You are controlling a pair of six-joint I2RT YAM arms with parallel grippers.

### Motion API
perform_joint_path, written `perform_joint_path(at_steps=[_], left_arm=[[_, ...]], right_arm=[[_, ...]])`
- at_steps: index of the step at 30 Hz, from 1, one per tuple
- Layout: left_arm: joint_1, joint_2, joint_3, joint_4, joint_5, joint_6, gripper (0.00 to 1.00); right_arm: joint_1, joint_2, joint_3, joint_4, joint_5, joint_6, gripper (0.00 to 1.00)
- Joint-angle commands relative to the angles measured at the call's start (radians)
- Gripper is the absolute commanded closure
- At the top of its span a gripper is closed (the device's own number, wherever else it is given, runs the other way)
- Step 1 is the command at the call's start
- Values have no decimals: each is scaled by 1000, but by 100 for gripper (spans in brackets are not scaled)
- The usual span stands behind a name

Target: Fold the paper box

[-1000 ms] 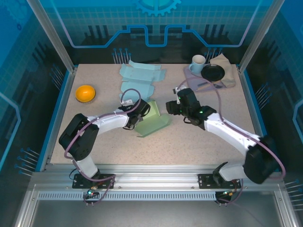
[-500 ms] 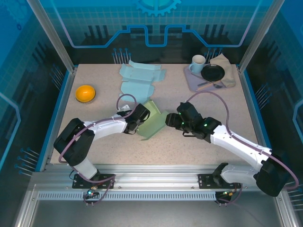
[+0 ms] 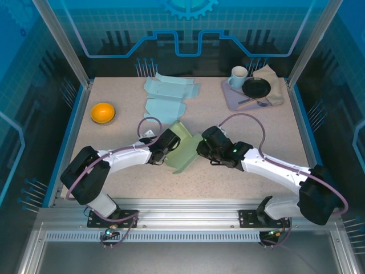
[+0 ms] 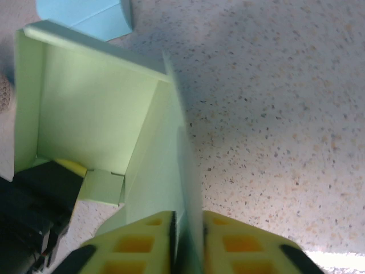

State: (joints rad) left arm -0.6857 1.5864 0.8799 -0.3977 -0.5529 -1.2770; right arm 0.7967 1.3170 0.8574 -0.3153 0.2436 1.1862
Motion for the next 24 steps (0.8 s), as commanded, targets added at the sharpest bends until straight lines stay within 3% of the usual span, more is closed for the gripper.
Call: perform_joint_path(at_steps=[1, 3, 11, 16, 19, 24], left_arm=[[-6, -39, -17, 2, -5, -30, 92], [-8, -47, -21, 11, 0, -30, 86], [-8, -99, -27, 39, 42, 10, 49], [-10, -219, -31, 41, 126, 62, 28], [-14, -348, -33, 9, 199, 122, 21], [-13, -642, -33, -57, 297, 336, 19]], right_arm=[[18, -2, -12, 20, 54, 3, 96], [22, -8, -9, 6, 76, -7, 100], [24, -25, 16, -94, 183, -93, 100], [11, -40, 94, -203, 291, -217, 100], [-31, -72, 151, -272, 338, -384, 100], [-138, -82, 345, -436, 297, -886, 100]])
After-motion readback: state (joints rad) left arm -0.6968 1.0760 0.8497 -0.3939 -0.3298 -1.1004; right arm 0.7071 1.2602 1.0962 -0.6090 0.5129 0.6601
